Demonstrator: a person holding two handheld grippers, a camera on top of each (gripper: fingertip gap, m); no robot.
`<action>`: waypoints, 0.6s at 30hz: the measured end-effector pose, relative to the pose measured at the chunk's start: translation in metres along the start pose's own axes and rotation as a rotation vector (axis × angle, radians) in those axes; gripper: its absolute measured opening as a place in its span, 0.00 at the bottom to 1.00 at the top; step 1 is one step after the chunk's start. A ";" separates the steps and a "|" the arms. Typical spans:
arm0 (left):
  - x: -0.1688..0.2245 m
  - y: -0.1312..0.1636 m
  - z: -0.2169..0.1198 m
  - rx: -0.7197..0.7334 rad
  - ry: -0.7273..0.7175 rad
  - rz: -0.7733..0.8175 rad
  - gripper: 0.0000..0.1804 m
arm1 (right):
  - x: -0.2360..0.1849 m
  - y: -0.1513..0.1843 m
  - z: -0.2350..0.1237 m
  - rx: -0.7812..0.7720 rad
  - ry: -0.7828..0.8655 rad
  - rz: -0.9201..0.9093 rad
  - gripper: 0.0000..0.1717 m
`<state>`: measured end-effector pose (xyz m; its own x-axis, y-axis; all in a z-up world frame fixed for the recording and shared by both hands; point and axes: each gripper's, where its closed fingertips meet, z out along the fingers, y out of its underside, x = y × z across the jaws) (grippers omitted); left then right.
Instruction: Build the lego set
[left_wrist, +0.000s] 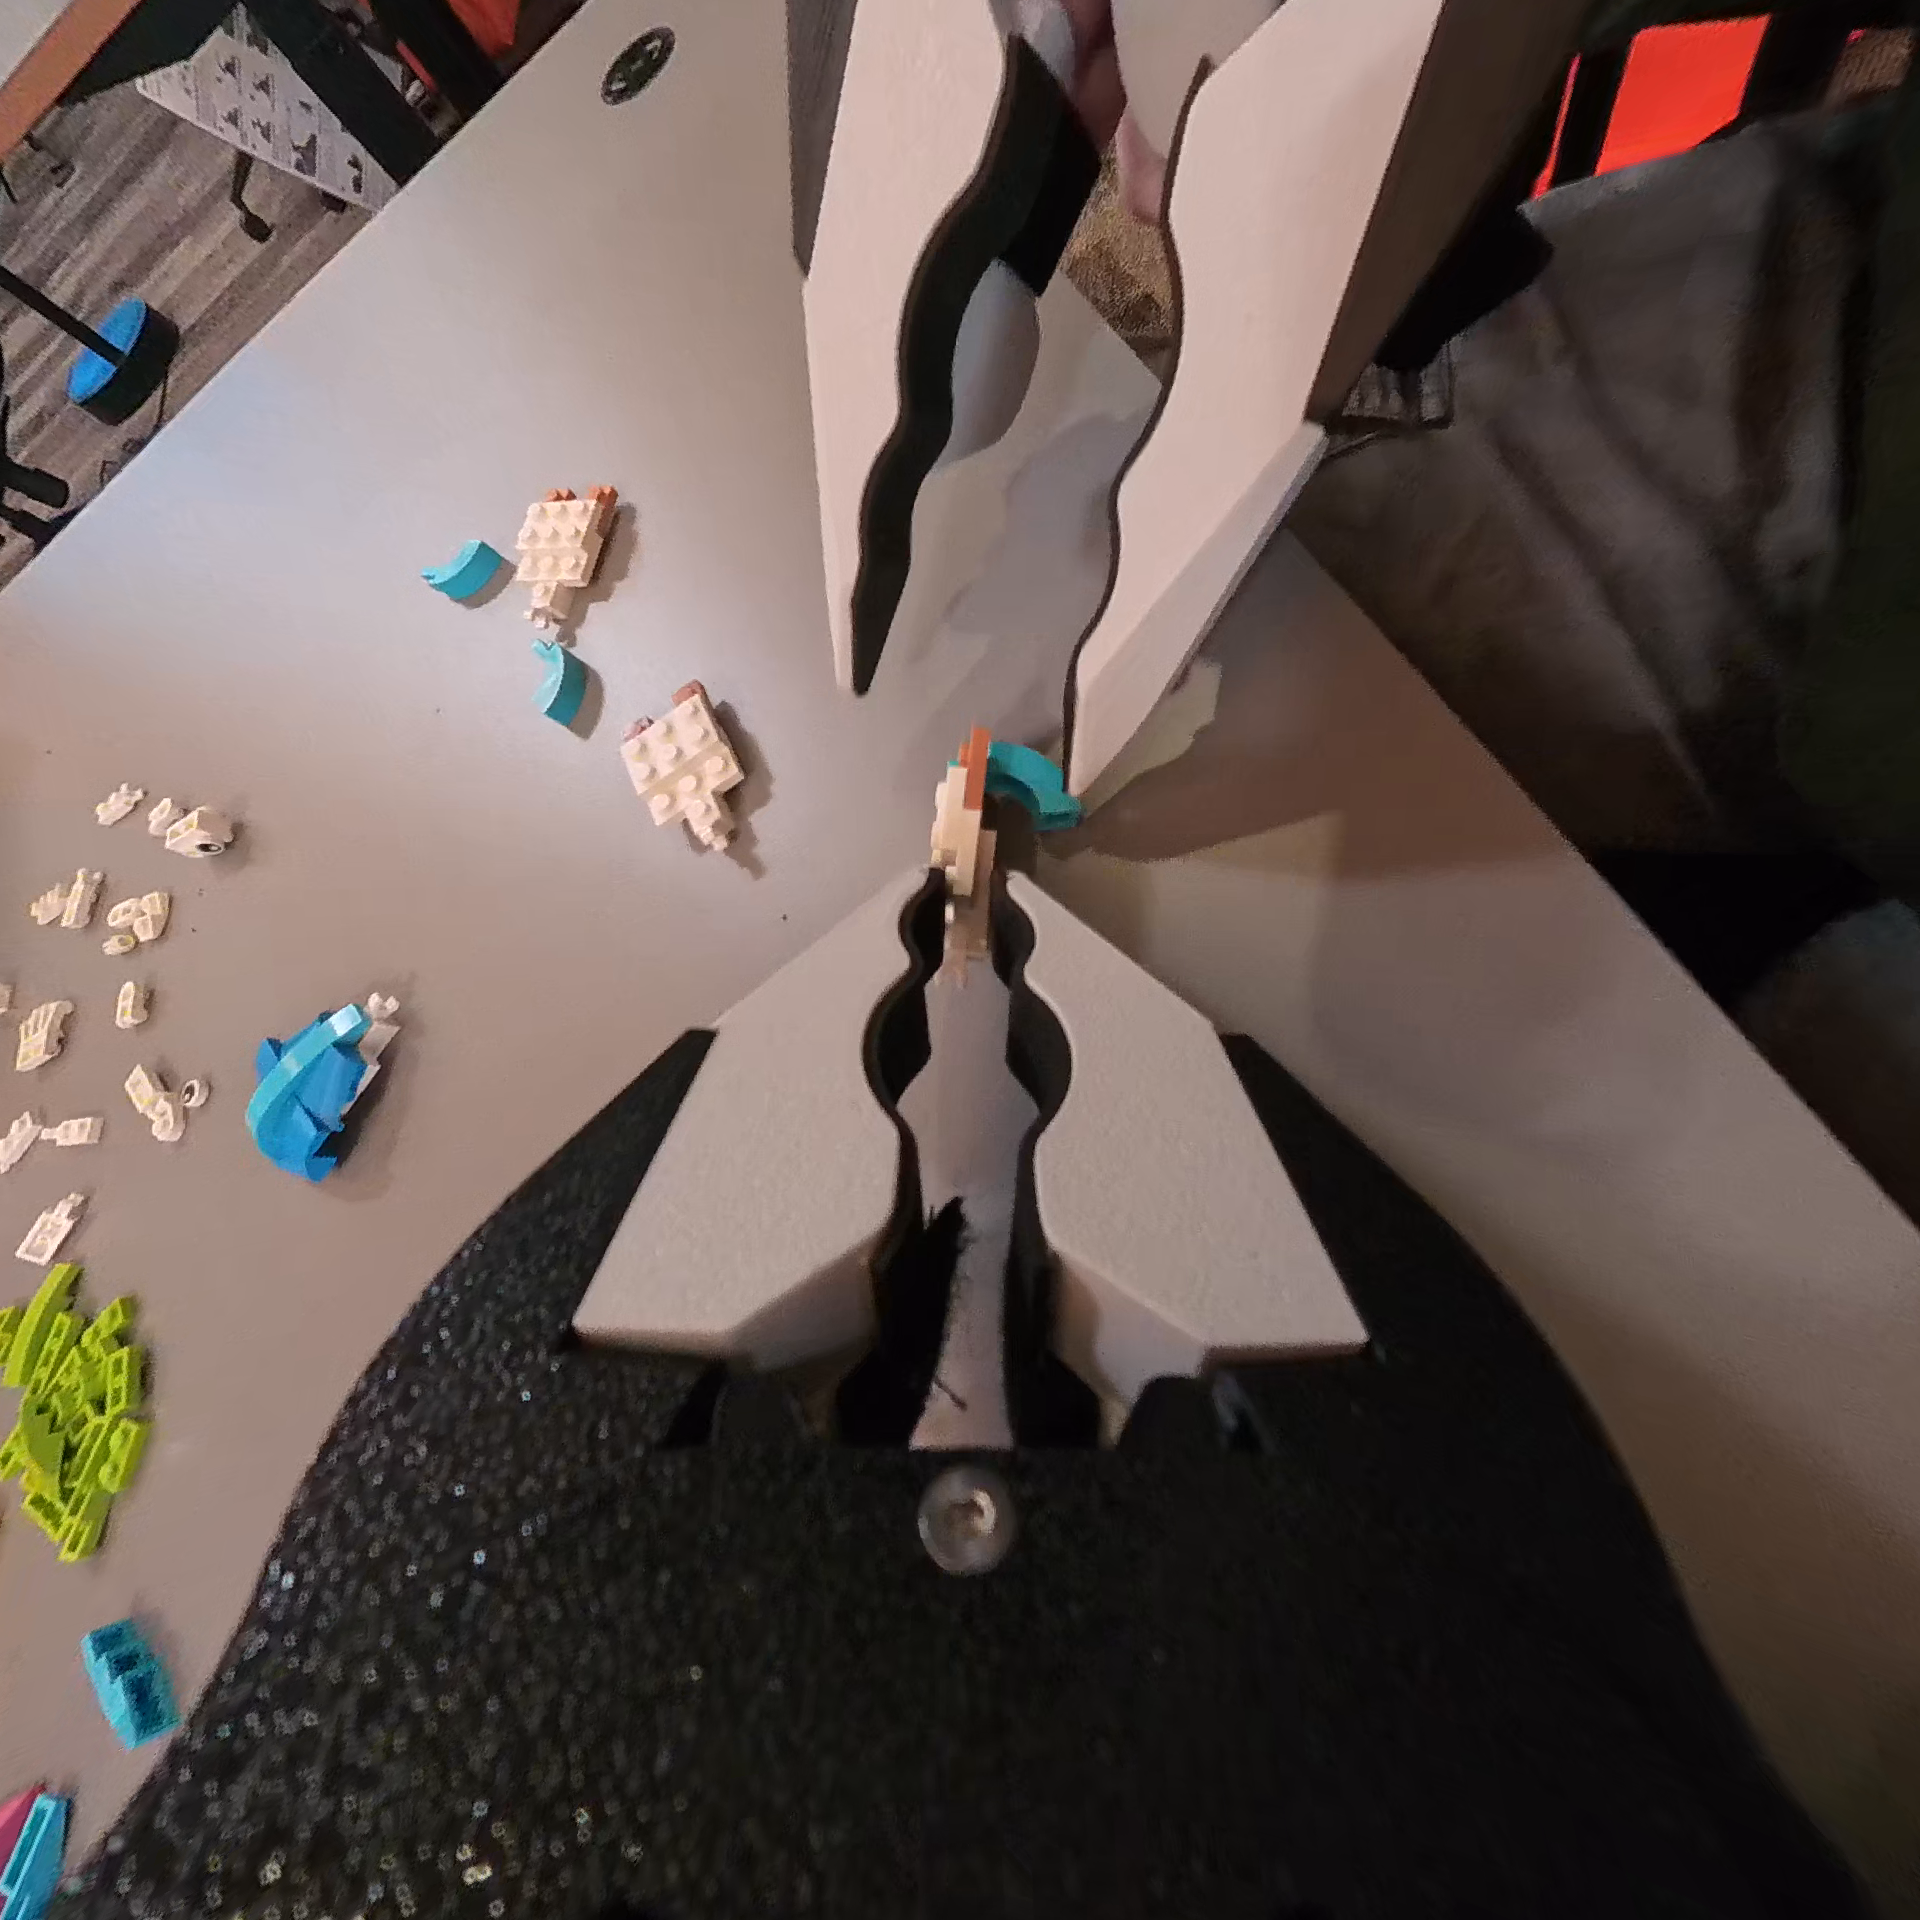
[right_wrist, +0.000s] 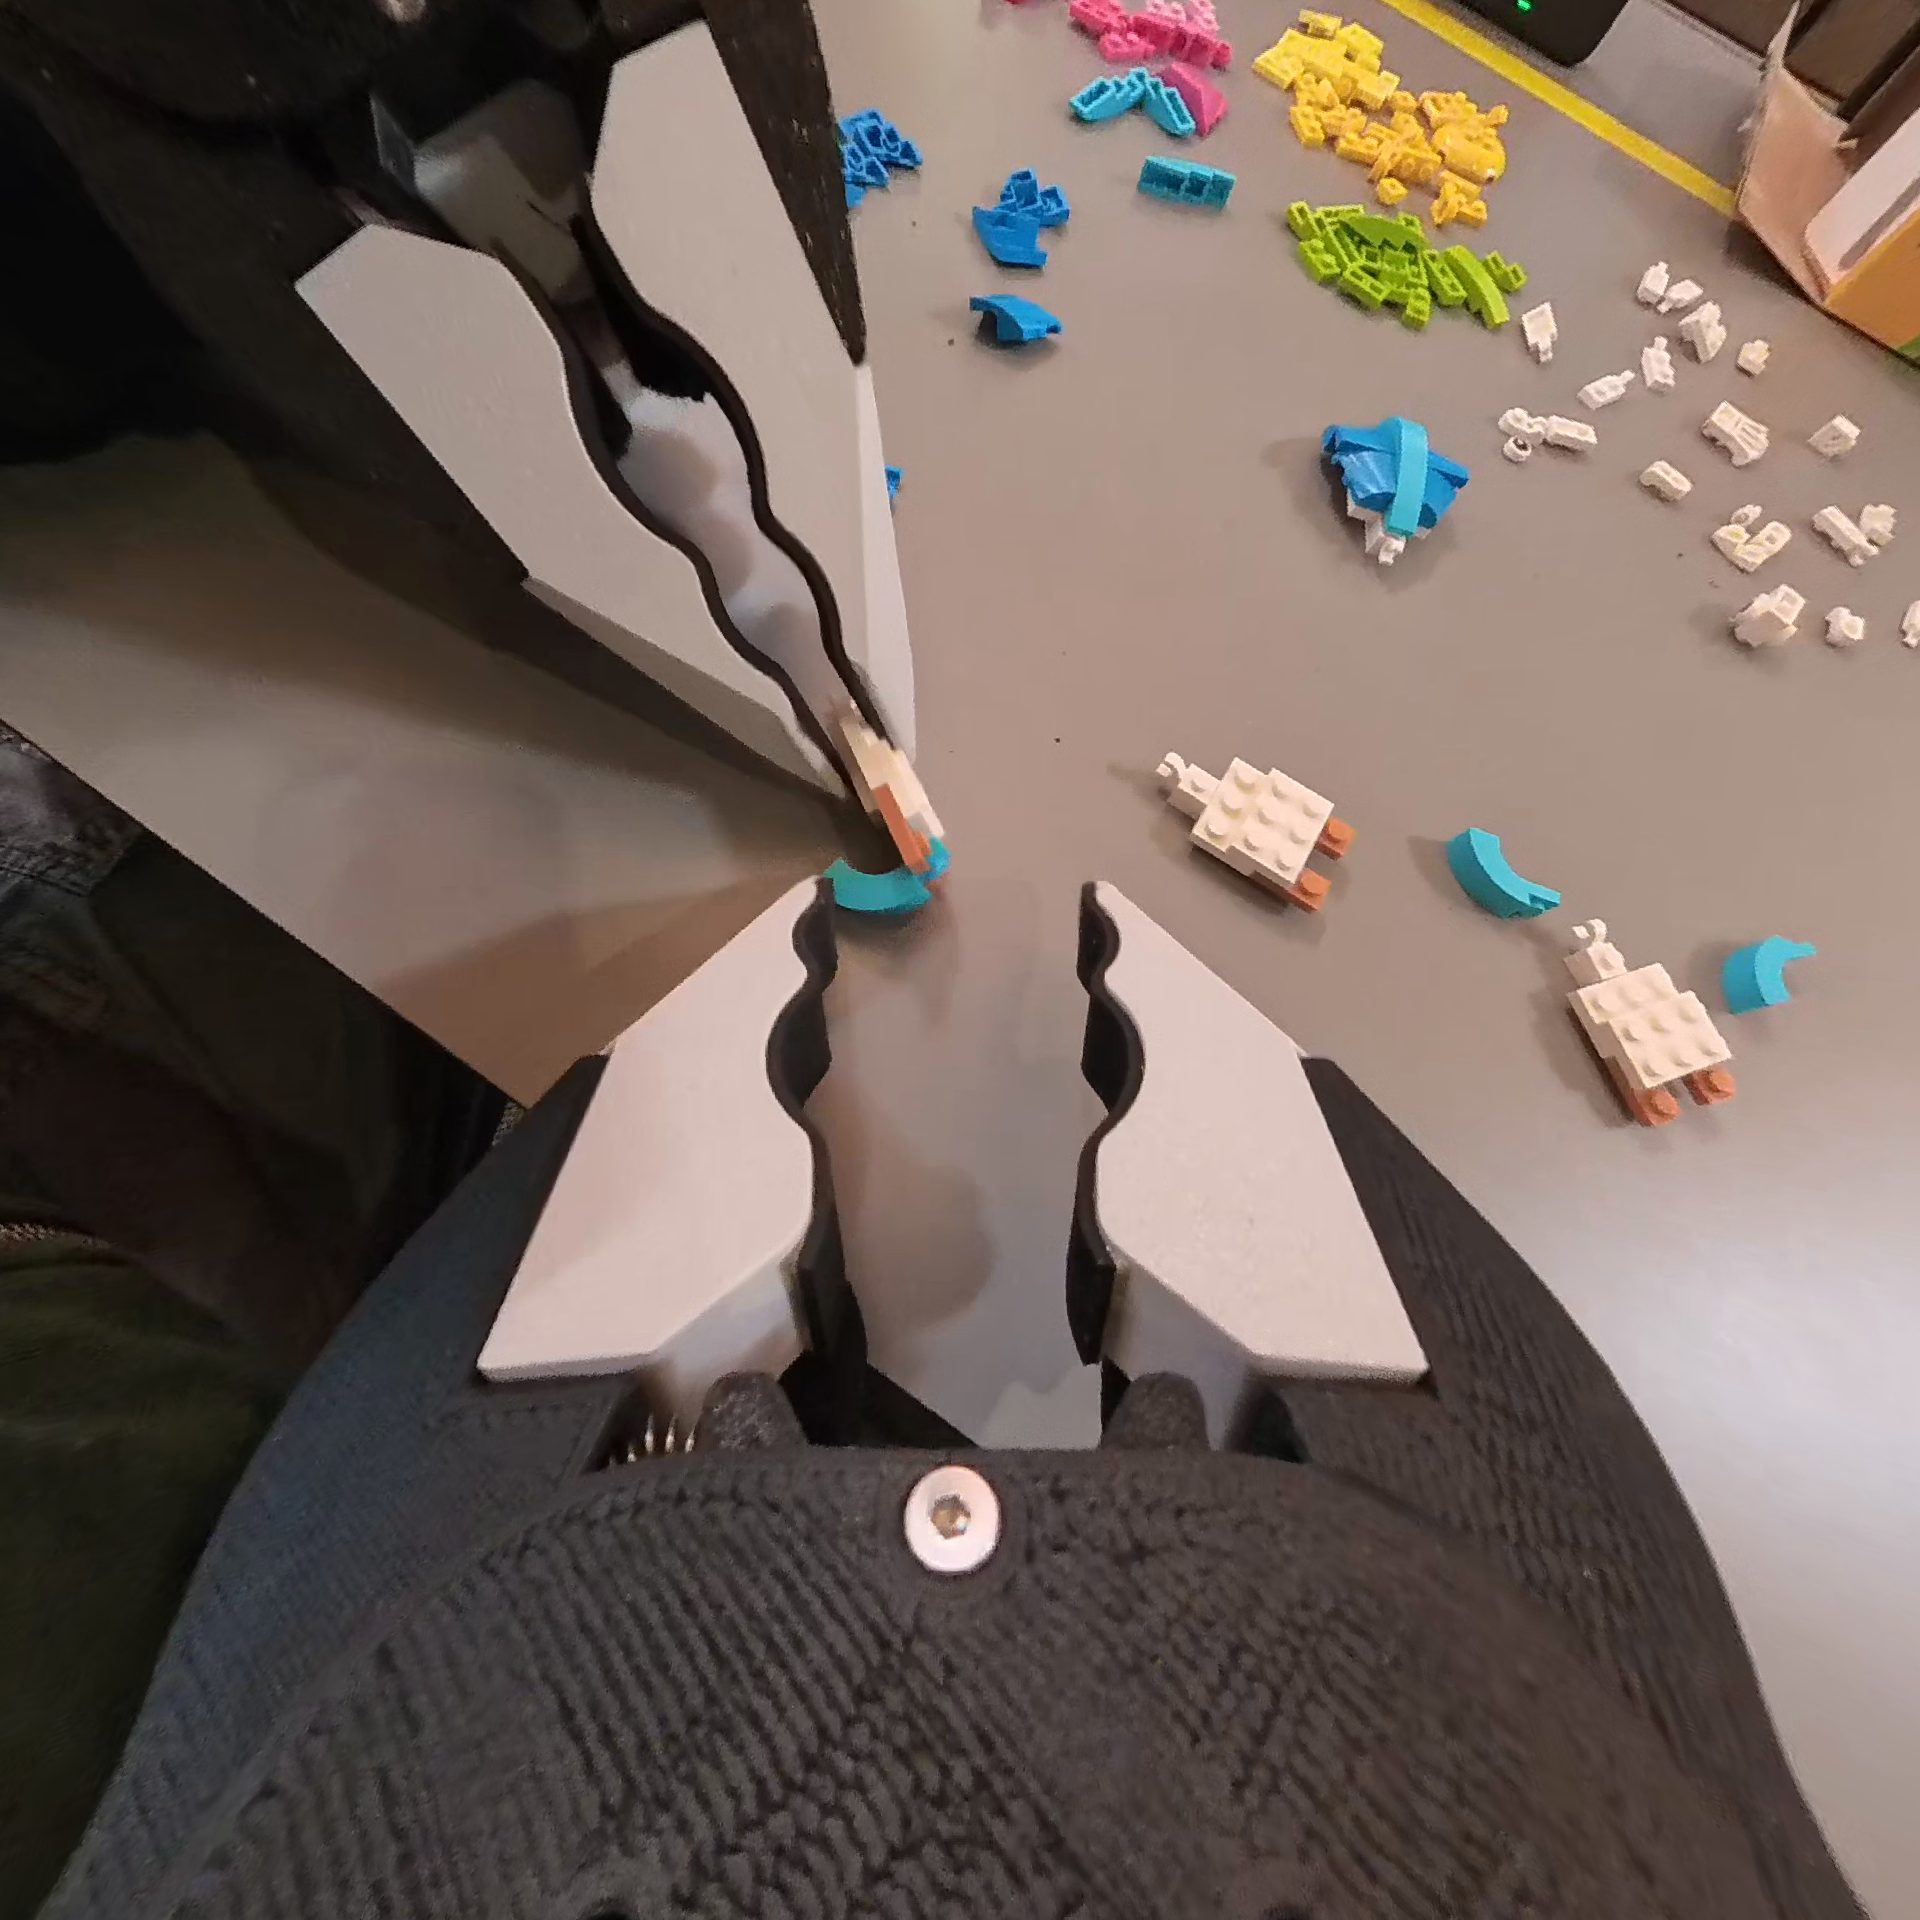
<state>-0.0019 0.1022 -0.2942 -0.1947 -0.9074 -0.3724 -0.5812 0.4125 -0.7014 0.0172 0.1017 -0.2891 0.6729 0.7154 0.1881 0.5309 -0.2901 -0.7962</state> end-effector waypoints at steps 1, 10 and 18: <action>-0.001 0.001 -0.001 -0.007 -0.003 -0.003 0.03 | 0.002 0.001 -0.001 -0.003 0.005 0.001 0.27; -0.004 0.006 -0.003 -0.014 0.000 -0.047 0.03 | 0.000 0.003 -0.003 0.001 -0.081 0.182 0.24; -0.005 0.006 -0.003 -0.014 0.000 -0.059 0.03 | -0.014 0.002 0.011 -0.038 -0.068 0.171 0.22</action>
<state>-0.0065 0.1088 -0.2951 -0.1595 -0.9303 -0.3303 -0.6026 0.3568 -0.7138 0.0037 0.0980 -0.2997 0.7194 0.6945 0.0110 0.4312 -0.4342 -0.7909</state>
